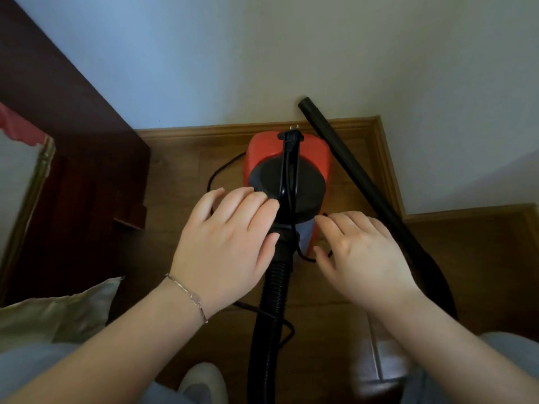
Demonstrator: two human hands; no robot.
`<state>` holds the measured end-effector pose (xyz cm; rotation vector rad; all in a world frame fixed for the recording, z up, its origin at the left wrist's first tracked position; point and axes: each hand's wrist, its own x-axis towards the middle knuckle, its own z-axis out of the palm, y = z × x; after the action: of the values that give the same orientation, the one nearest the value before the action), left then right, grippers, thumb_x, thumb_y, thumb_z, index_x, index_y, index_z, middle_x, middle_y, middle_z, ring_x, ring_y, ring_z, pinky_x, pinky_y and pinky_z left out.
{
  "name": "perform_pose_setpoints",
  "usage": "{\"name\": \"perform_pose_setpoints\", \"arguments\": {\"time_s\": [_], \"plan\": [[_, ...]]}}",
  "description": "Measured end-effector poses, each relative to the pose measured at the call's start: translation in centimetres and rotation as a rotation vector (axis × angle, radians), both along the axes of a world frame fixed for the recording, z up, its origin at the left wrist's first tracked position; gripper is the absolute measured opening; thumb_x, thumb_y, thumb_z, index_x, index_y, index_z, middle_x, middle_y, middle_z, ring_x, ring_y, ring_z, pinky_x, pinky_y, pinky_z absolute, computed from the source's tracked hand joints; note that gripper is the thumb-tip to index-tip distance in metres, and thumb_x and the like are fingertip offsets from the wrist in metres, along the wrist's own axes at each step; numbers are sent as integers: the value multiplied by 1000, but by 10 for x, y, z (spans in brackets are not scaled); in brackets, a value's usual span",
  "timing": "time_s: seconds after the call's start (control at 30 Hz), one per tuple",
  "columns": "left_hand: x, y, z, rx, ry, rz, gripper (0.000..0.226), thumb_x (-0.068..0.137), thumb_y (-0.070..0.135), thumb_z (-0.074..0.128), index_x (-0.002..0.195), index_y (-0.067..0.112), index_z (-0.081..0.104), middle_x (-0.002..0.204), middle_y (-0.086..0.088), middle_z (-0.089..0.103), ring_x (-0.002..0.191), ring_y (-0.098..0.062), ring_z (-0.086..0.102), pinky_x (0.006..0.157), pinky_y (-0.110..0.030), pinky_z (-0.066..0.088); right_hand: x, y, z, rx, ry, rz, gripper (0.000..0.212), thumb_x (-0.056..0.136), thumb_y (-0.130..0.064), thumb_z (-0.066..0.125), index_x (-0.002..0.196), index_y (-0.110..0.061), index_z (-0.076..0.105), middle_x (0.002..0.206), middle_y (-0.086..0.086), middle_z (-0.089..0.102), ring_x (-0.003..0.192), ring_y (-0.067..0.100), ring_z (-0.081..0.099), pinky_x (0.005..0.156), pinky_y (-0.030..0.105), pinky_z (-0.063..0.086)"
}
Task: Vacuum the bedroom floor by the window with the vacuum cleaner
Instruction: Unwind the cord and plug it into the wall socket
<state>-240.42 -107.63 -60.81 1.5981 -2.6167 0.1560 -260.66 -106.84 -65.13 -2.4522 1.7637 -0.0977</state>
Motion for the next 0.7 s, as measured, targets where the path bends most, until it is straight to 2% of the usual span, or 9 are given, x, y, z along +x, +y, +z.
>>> {"name": "perform_pose_setpoints", "arguments": {"time_s": [0.13,0.23,0.33,0.43,0.5,0.57,0.63,0.7], "plan": [[-2,4,-2,58,-14,35,40,86,35,42,113,15,63,112,-3,67,111,-23,61,96,-42,45,-1,1,-20,109,2,41,32,78,-31,64,105,-14,68,92,4,71,89,25,66,74,37,54],[-8,-1,-4,73,-10,56,41,86,36,39,112,16,63,110,-3,68,109,-23,62,95,-41,46,0,-6,-29,223,-42,26,39,90,-35,52,124,-19,56,108,1,65,102,22,60,84,36,51],[-12,-9,-9,106,-11,84,40,86,35,38,110,17,63,109,-2,67,107,-23,62,92,-40,47,-1,-14,-44,378,-212,-47,42,93,-34,50,133,-21,46,117,1,61,108,20,56,87,36,51],[-13,-18,-14,153,-11,98,39,85,35,38,109,17,63,108,-1,67,106,-23,62,89,-40,48,0,-19,-53,561,-403,-79,34,93,-30,54,125,-21,50,114,1,62,104,17,58,85,31,51],[-13,-22,-18,152,11,108,32,85,33,48,108,17,64,106,-1,68,105,-23,63,87,-39,49,1,-19,-54,662,-541,-114,23,93,-29,55,114,-21,53,101,0,63,89,13,61,75,27,51],[-16,-26,-22,154,39,112,29,83,31,57,107,17,64,103,-1,69,102,-24,64,84,-39,50,3,-18,-52,678,-665,-128,12,94,-28,55,103,-21,54,87,-3,59,75,9,57,64,21,46],[-23,-29,-23,179,55,116,29,83,32,53,106,18,64,101,0,69,100,-23,64,82,-39,51,6,-17,-52,622,-741,-134,7,93,-27,56,98,-23,54,89,-4,55,78,9,54,67,22,45],[-29,-31,-23,212,62,111,30,83,34,48,104,18,65,98,1,69,98,-22,64,80,-39,51,9,-16,-53,597,-766,-165,15,91,-28,59,103,-26,51,99,-5,54,87,10,55,74,22,48]]}}
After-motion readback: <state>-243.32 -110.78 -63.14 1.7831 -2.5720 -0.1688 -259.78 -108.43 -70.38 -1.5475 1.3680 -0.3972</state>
